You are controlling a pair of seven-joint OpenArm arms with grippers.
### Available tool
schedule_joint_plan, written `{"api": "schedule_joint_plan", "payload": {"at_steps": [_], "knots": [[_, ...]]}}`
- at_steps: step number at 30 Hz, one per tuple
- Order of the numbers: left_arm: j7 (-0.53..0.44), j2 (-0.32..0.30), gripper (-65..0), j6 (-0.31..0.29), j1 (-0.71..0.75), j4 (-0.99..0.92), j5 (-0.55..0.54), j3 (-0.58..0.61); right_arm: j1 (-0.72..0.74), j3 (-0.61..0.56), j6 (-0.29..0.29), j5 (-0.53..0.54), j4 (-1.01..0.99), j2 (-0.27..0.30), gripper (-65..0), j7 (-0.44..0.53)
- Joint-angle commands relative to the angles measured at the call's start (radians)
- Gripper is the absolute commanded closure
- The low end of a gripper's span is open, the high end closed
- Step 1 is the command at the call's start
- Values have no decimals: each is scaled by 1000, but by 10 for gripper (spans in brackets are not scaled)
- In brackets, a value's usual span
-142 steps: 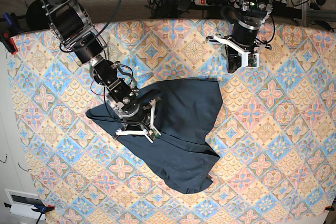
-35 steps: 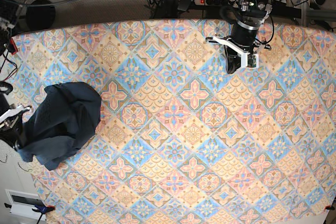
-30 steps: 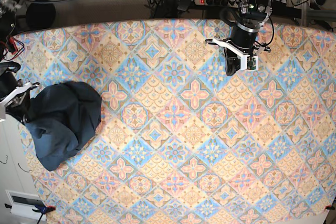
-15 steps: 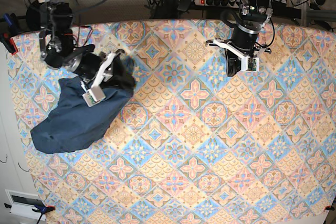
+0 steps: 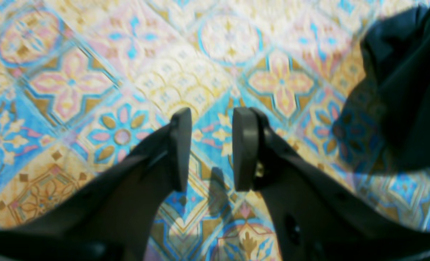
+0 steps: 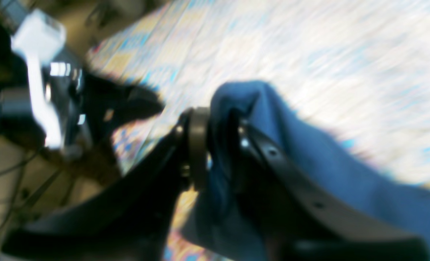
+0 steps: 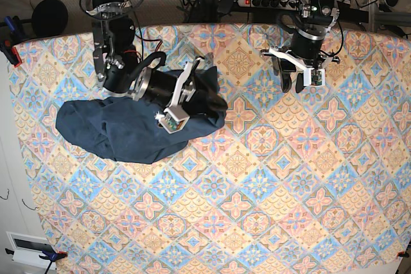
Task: Layout the t-shirt on the table in an organized manner, then fold the t-shirt properly
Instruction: 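Drag the shirt back toward the middle with the right gripper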
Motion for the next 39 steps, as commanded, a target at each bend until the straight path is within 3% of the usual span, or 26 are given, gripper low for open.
{"api": "schedule_joint_plan", "payload": {"at_steps": [1, 5, 13, 16, 22, 28, 35, 39], "knots": [[-22, -3, -186, 0, 0, 19, -4, -2, 23, 16, 1, 7, 27, 8, -180, 39], [-22, -3, -191, 0, -3, 21, -5, -2, 35, 91, 1, -25, 35, 47, -235, 45], [-20, -3, -194, -1, -118, 18, -74, 56, 71, 347, 1, -26, 30, 117, -236, 94], [63, 0, -212, -11, -190, 18, -96, 90, 75, 410, 1, -26, 29, 174, -236, 101], [198, 47, -273, -146, -339, -103, -104, 126, 69, 493, 1, -25, 30, 226, -236, 100], [253, 10, -278, -205, -488, -300, -99, 212, 68, 509, 1, -22, 32, 225, -236, 98], [340, -25, -279, -405, -703, -478, -107, 306, 66, 510, 1, -26, 32, 222, -236, 98], [347, -28, -279, -420, -827, -631, -108, 419, 55, 515, 1, -26, 32, 222, -236, 101]]}}
